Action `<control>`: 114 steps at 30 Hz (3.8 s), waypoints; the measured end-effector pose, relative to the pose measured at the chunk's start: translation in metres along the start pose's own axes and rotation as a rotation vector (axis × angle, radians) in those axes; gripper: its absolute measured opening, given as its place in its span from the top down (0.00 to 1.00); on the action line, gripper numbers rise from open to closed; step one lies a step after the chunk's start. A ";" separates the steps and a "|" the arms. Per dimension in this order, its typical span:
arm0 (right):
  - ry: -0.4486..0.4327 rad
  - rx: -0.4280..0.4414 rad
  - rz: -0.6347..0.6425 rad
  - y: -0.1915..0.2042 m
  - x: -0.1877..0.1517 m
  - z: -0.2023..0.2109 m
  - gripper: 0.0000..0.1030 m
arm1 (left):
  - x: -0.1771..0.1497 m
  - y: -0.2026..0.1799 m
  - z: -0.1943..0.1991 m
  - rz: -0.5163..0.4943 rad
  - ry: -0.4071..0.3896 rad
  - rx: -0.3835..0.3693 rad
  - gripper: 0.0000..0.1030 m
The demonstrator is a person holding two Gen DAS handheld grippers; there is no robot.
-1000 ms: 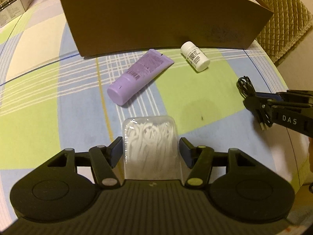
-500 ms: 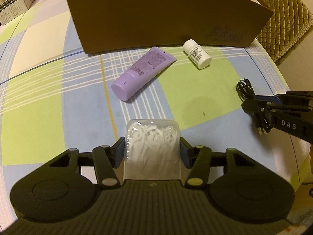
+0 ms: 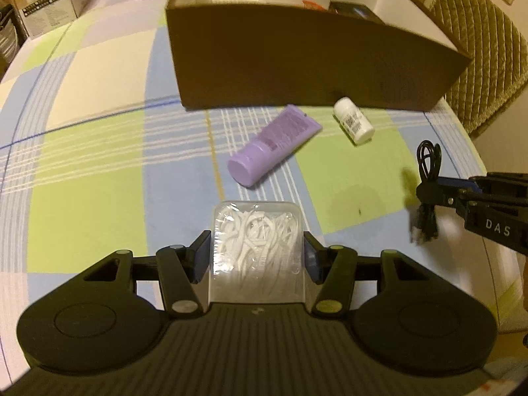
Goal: Organize objects
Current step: 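Carry the floss-pick box with the left tool while the right tool carries the cable toward the box, then open both tools to drop the floss-pick box and black cable into the box, then withdraw both tools from the box toward the purple tube and pill bottle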
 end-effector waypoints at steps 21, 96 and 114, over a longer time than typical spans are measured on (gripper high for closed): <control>-0.269 0.073 0.001 0.006 0.106 0.050 0.90 | 0.102 -0.020 0.065 -0.021 -0.237 -0.053 0.50; -0.214 -0.090 -0.024 -0.082 0.189 -0.030 0.24 | 0.242 -0.034 0.004 -0.028 -0.266 0.011 0.06; -0.242 -0.106 -0.094 -0.075 0.169 0.012 0.05 | 0.203 -0.031 0.044 0.003 -0.274 0.001 0.01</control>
Point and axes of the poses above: each gripper's, at about its wrist camera, not at the fingertips, and z roughly against the way its jaws point, y to its left, x to its top, the point moved 9 cm from there along -z, roughly the way its jaws point, and after that the axes turned 11 degrees about z, right-handed, at the moved point
